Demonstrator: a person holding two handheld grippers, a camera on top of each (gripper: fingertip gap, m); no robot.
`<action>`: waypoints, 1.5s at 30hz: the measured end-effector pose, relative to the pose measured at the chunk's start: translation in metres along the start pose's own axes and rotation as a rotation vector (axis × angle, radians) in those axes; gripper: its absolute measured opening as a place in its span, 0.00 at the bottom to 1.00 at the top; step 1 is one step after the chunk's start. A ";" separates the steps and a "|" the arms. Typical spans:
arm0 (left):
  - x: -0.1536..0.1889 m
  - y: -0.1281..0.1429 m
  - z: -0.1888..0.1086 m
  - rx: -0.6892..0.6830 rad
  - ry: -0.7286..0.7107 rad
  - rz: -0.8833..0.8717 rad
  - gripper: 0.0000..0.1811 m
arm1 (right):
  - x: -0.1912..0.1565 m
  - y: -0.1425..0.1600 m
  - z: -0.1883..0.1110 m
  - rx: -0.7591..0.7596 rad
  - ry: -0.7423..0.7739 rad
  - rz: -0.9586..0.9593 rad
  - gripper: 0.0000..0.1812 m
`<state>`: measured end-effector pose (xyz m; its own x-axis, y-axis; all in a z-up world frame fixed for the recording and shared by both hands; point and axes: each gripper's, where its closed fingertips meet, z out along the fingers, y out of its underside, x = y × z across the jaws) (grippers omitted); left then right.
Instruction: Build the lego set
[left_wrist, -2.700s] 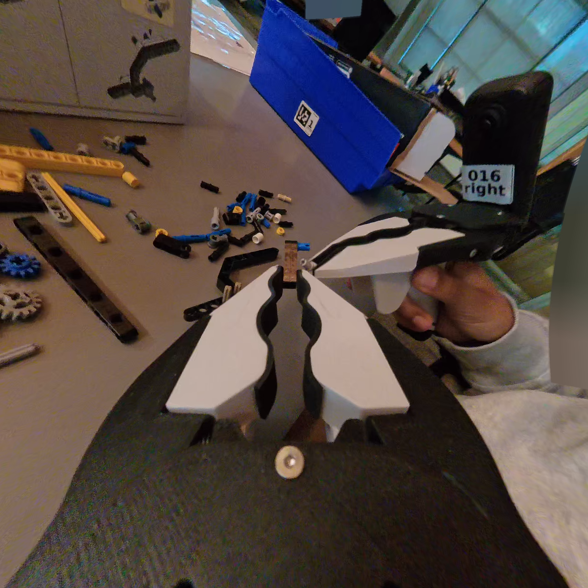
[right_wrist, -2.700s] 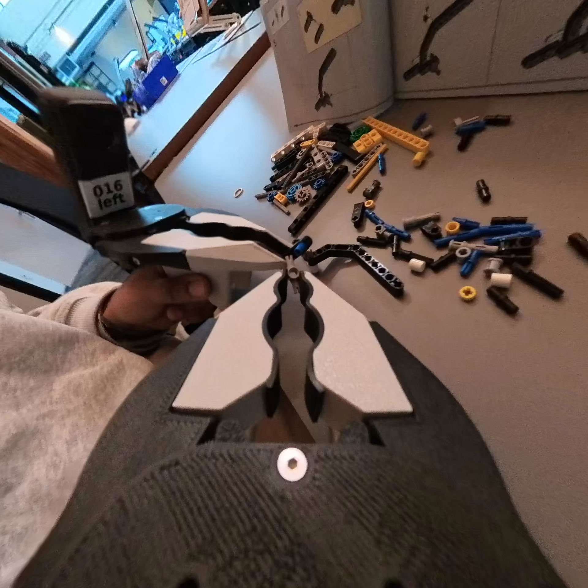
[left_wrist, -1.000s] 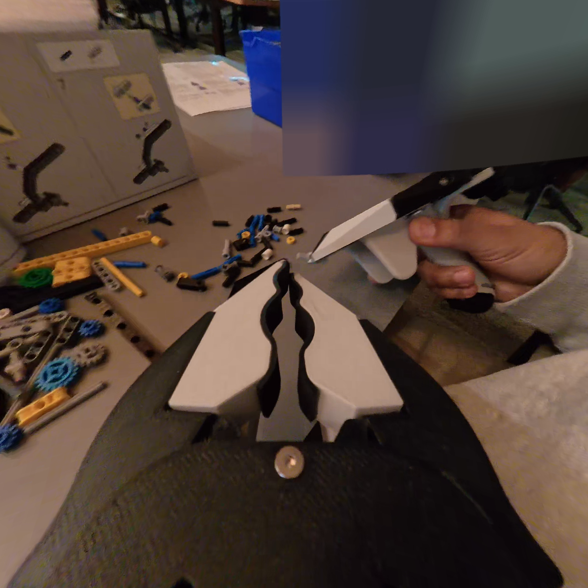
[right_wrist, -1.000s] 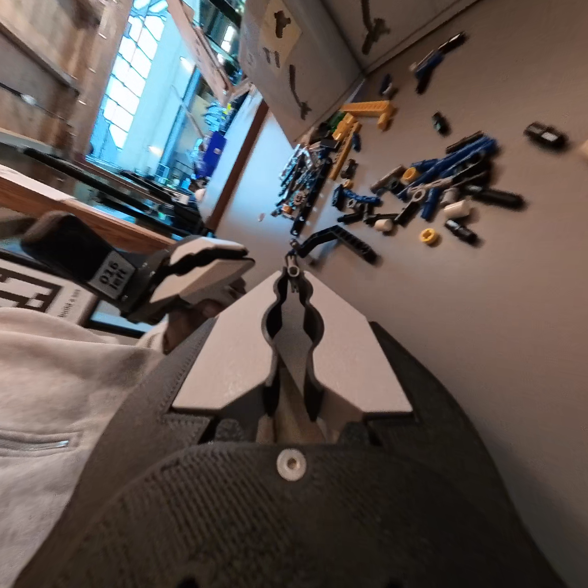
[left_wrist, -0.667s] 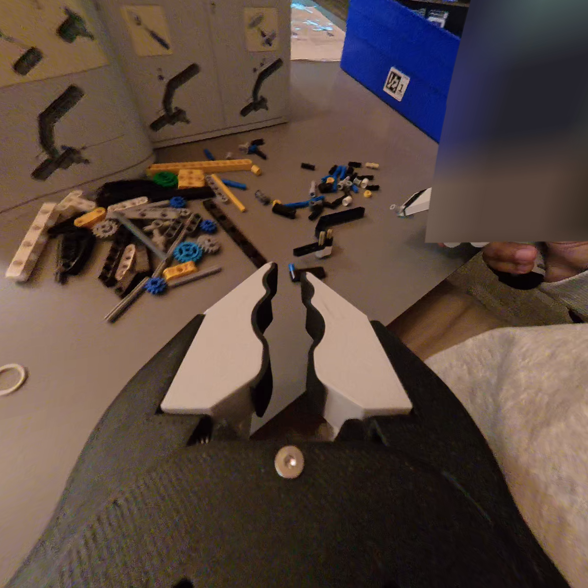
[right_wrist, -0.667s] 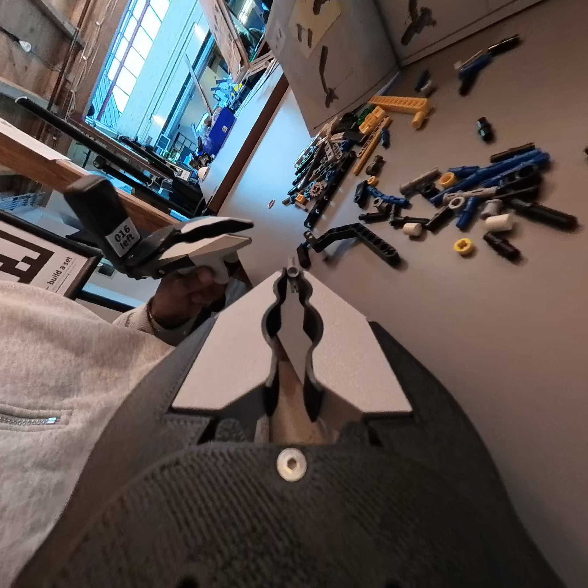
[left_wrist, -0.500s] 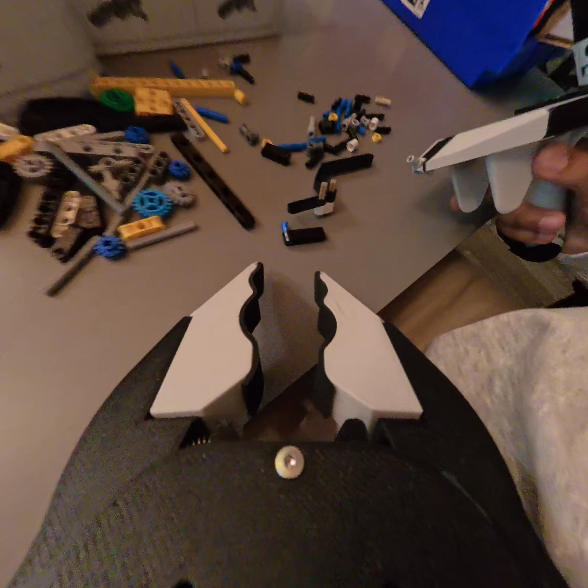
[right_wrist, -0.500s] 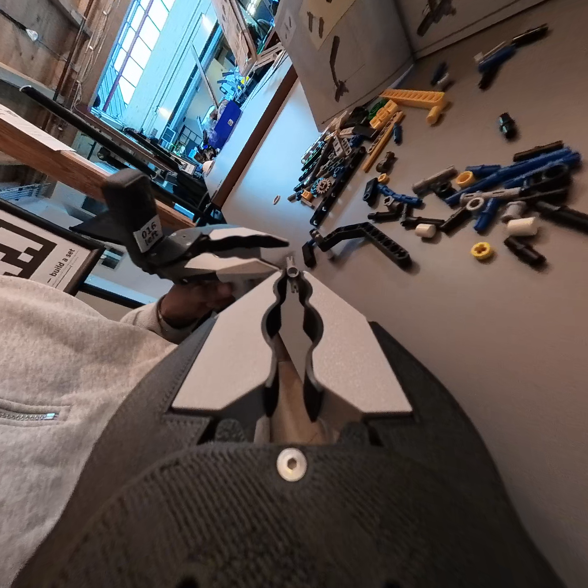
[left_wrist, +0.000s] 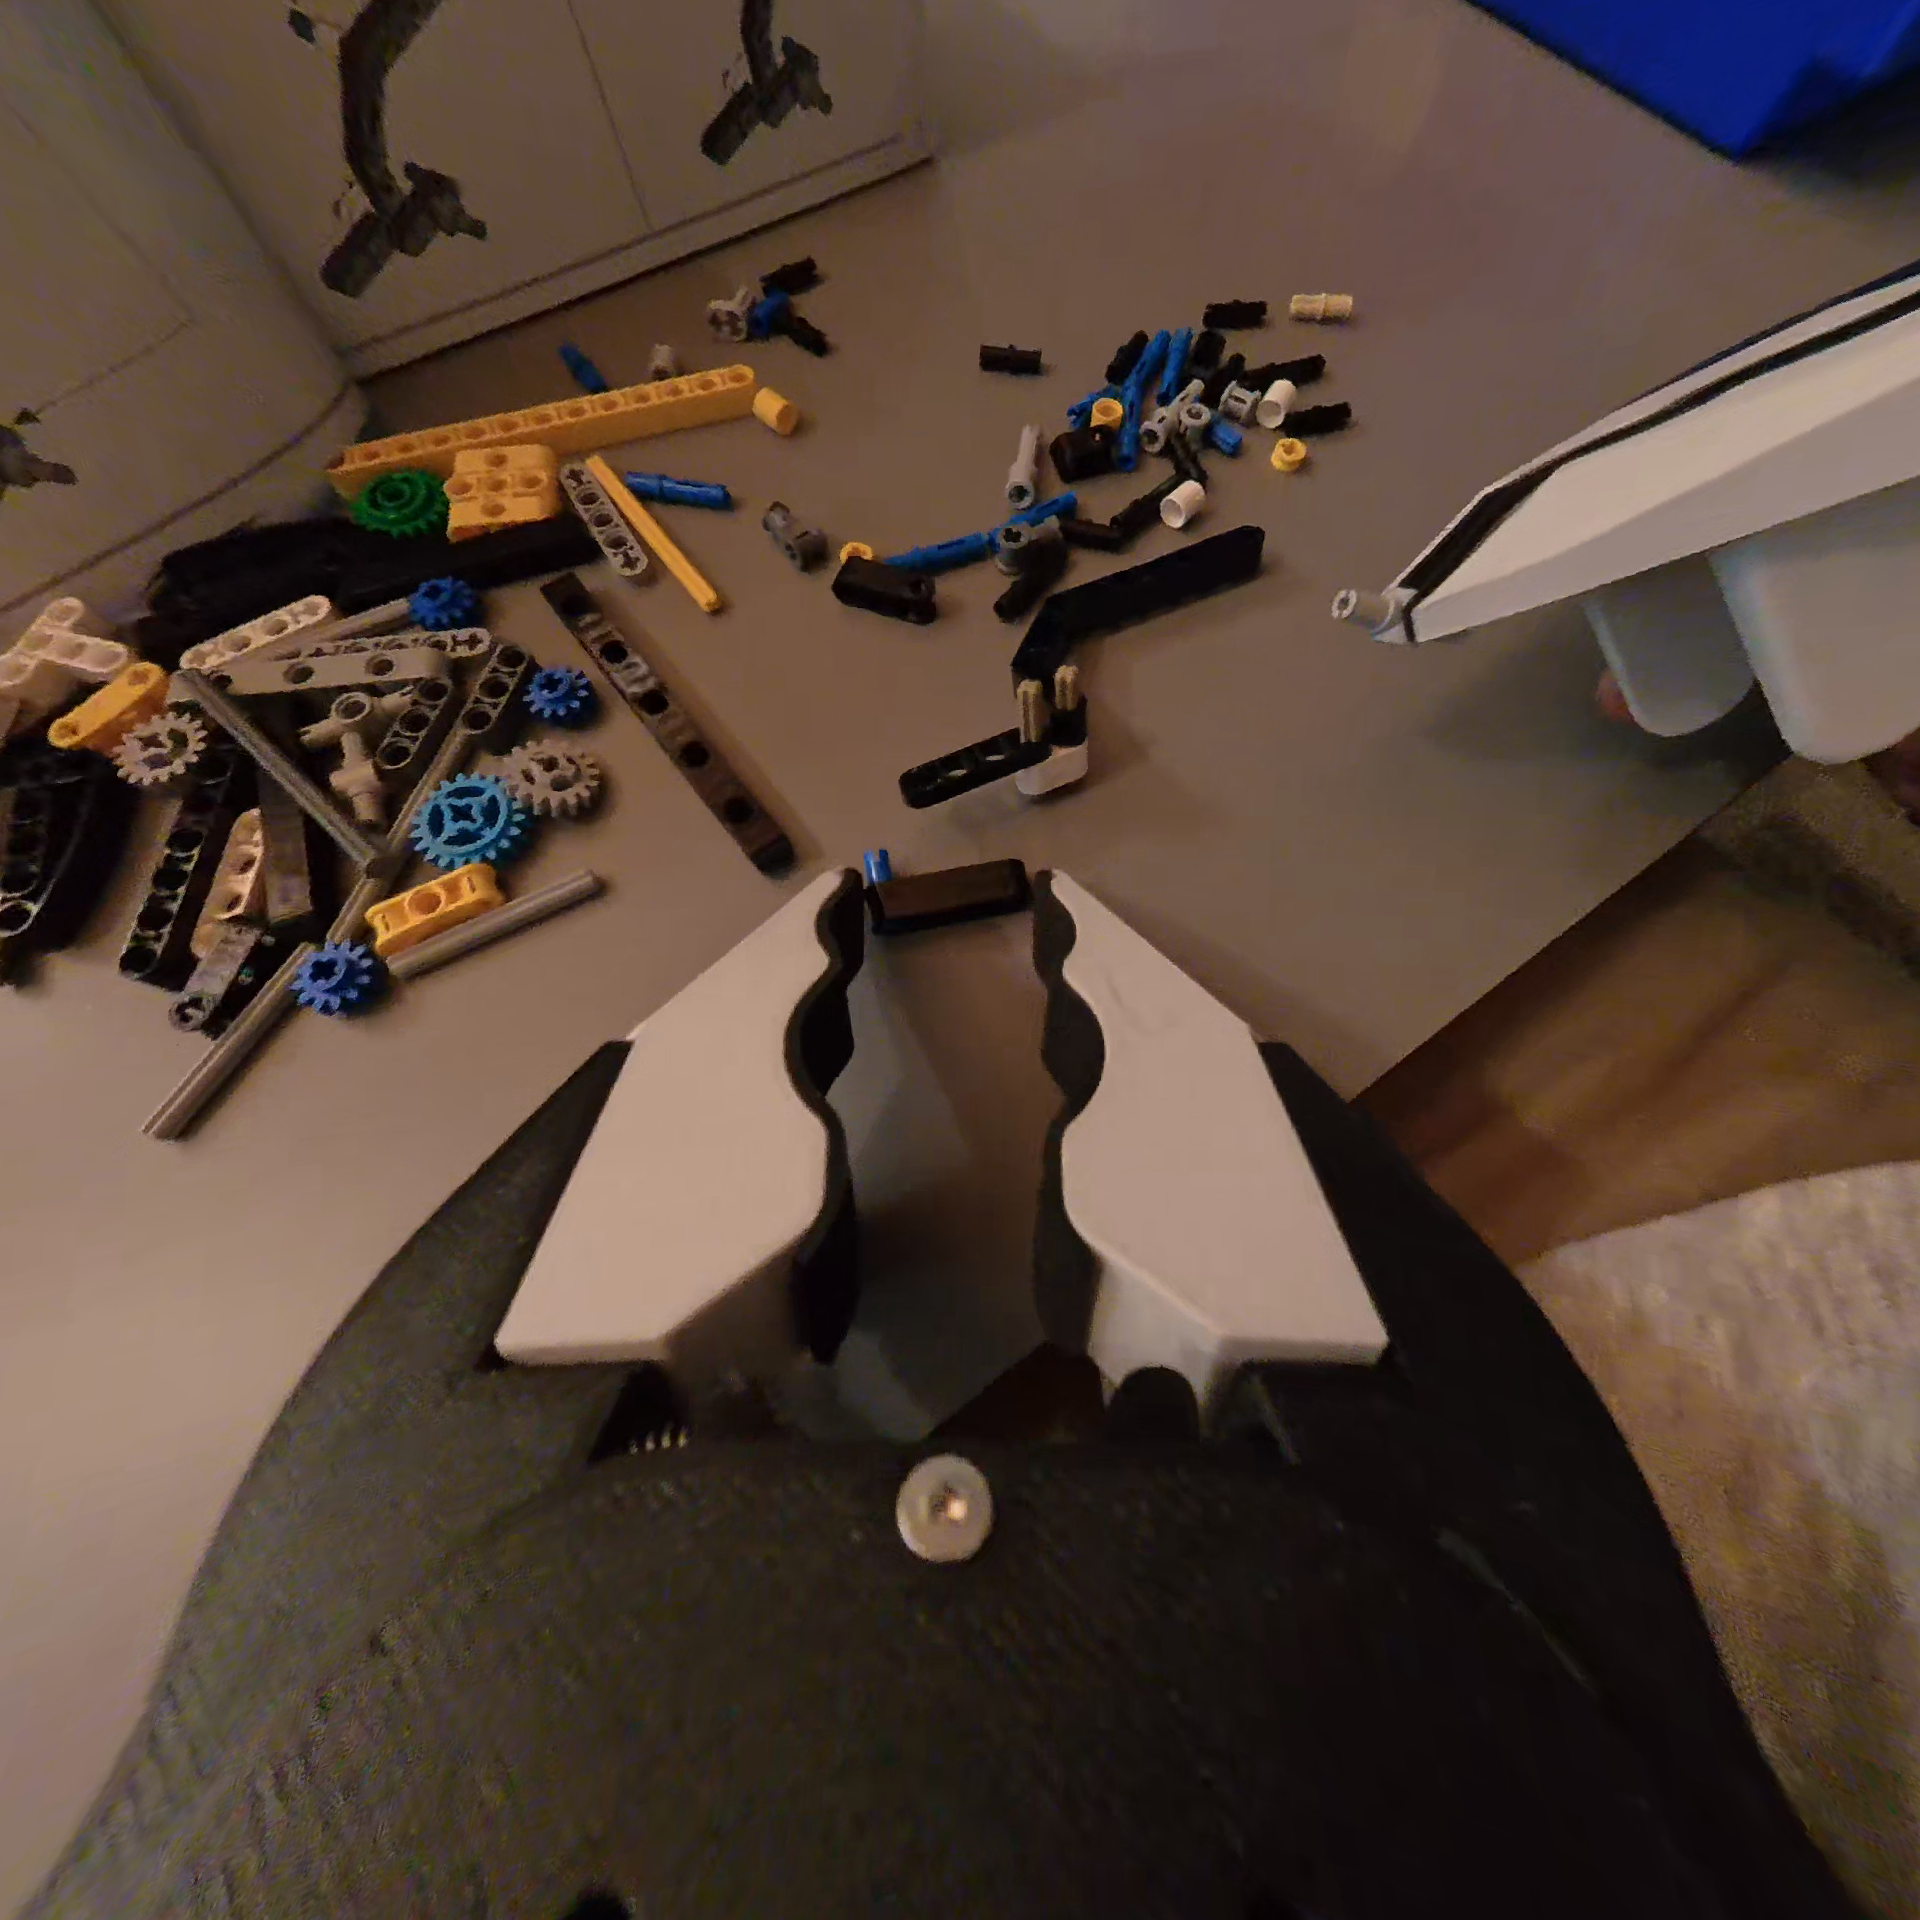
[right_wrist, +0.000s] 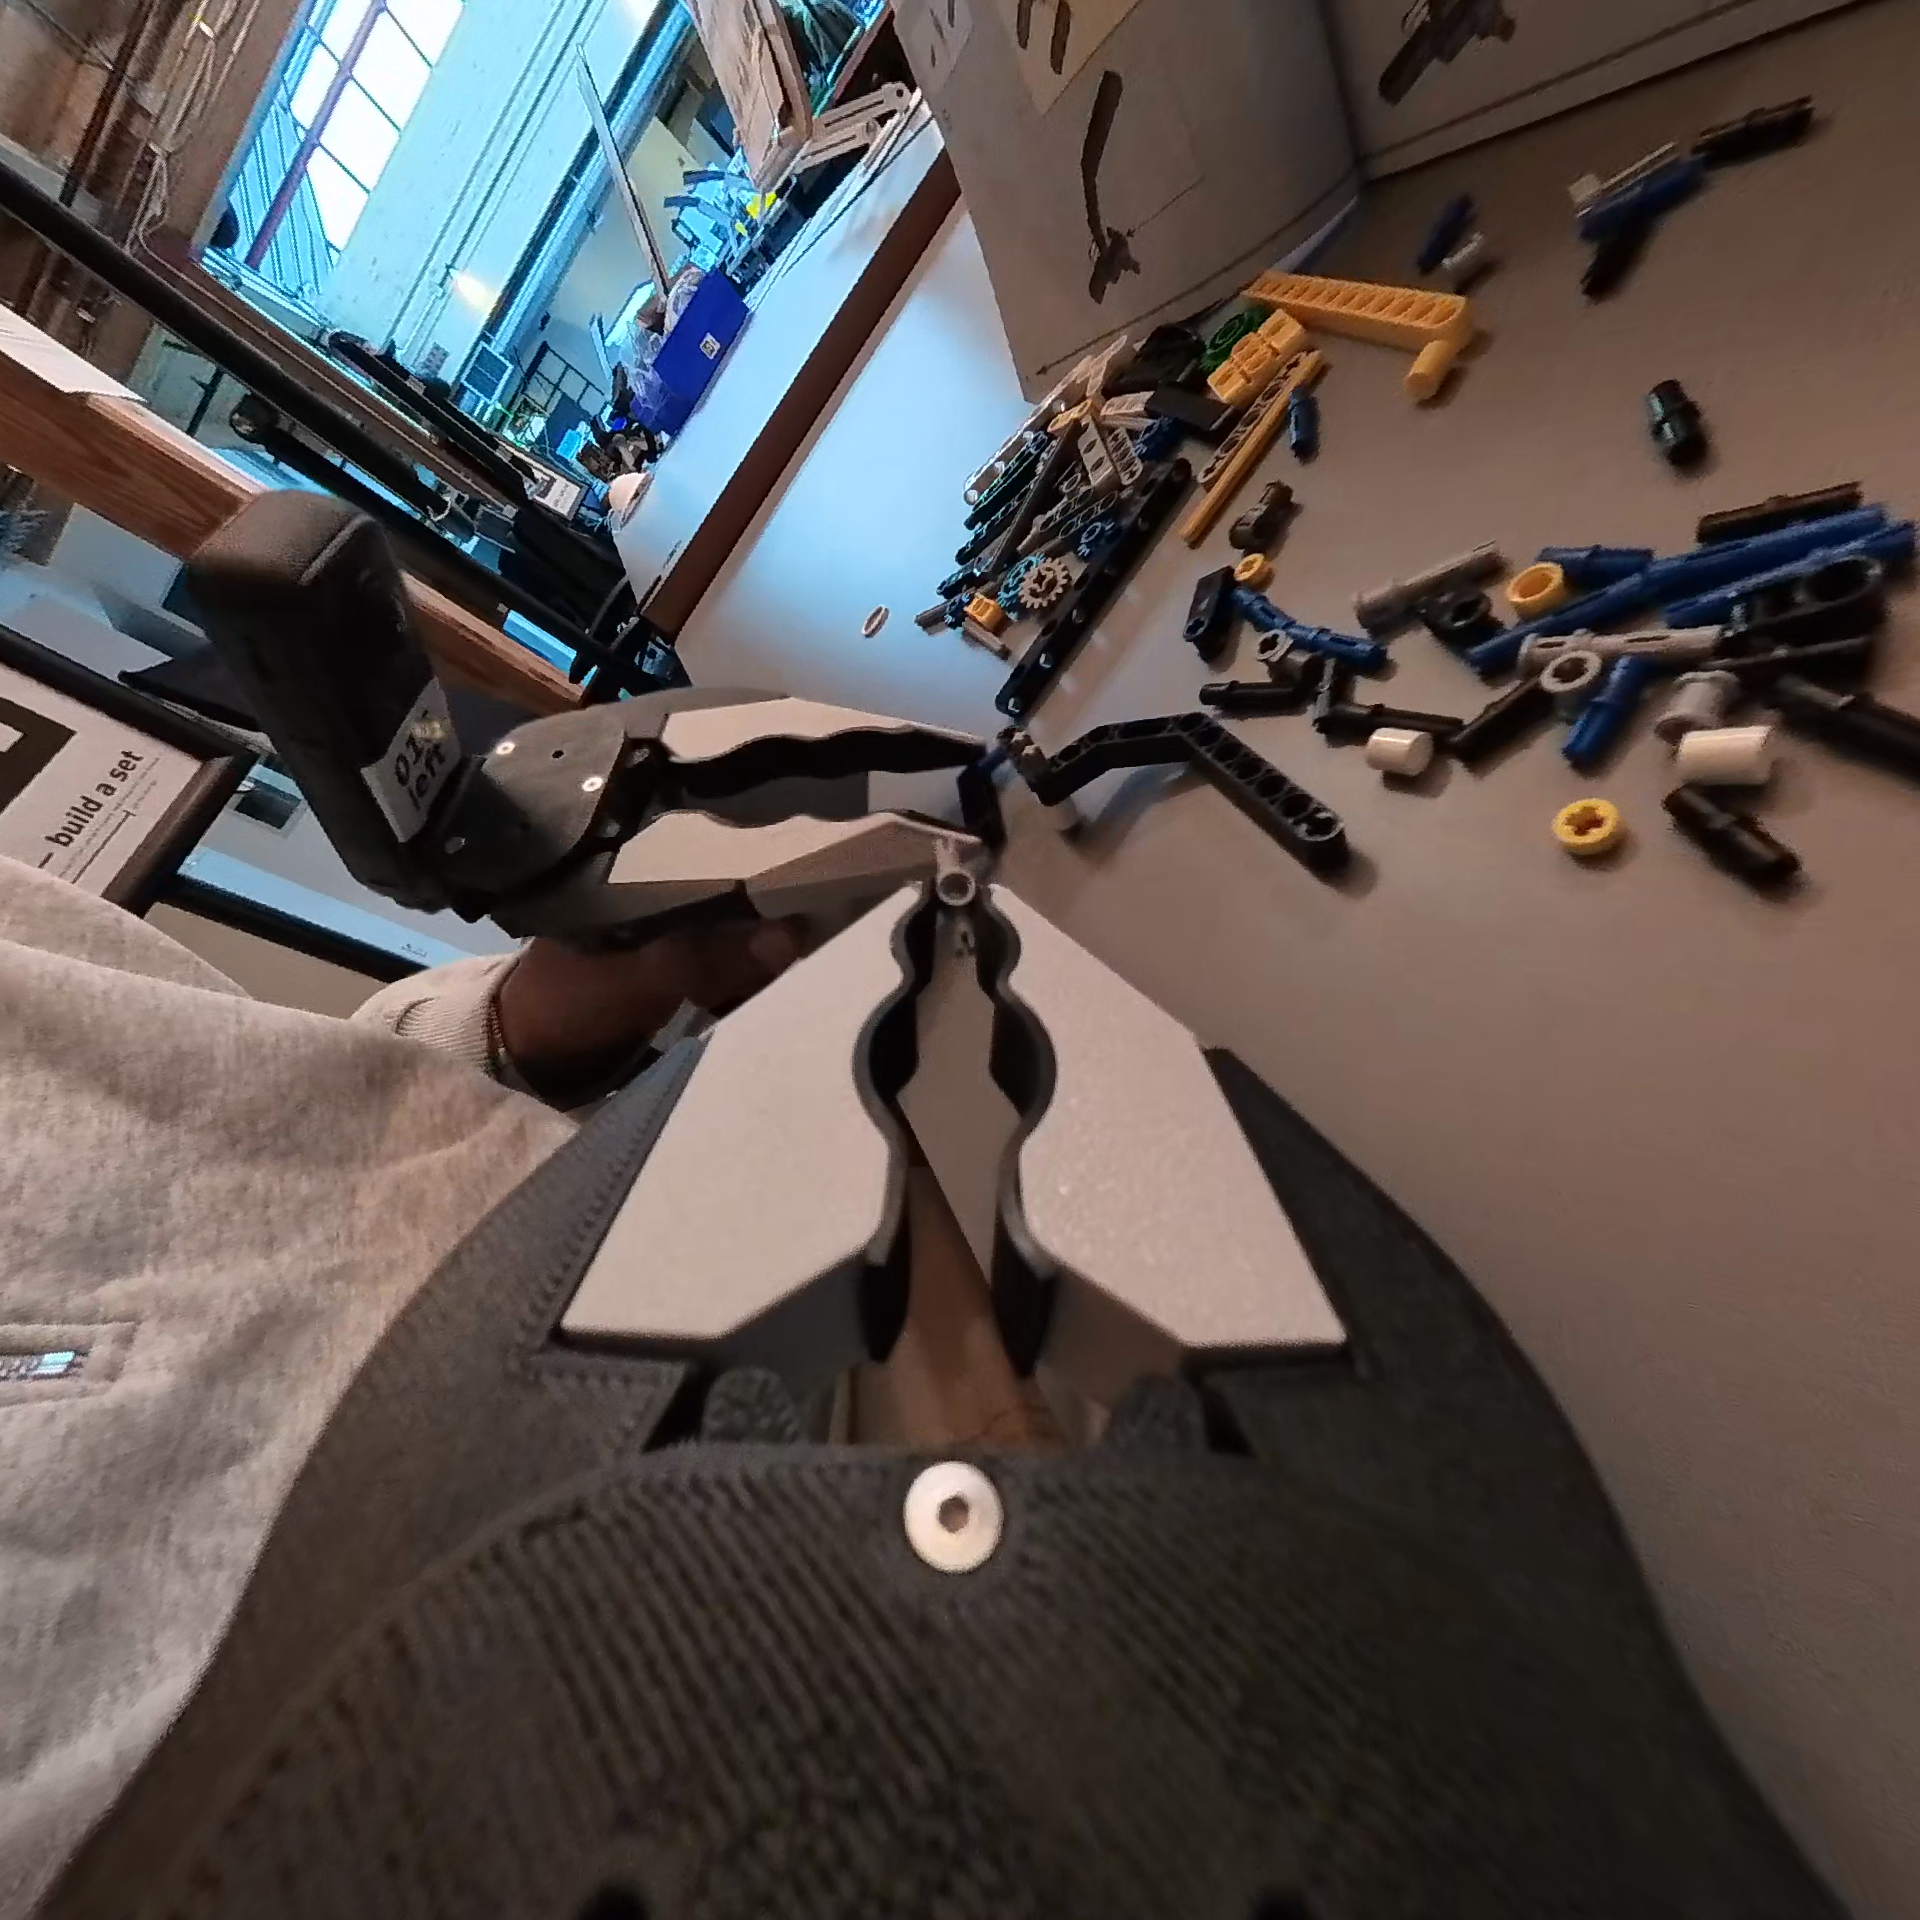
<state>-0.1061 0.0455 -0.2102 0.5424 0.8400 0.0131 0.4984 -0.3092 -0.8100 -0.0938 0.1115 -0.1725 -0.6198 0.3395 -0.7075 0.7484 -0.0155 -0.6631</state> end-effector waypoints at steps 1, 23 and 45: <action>0.000 0.000 -0.001 0.010 0.003 -0.003 0.17 | 0.000 0.000 0.000 -0.002 -0.002 -0.001 0.03; 0.084 0.003 -0.063 0.204 0.726 0.308 0.16 | -0.047 0.053 0.011 -0.520 -0.299 0.089 0.03; 0.111 0.021 -0.090 0.182 0.895 0.252 0.15 | -0.073 0.088 -0.006 -0.750 -0.373 0.168 0.03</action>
<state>0.0252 0.0917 -0.1732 0.9747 0.0802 0.2088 0.2234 -0.2968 -0.9285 0.0187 0.0912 -0.1775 -0.4252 0.0542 -0.9035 0.7139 0.6337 -0.2980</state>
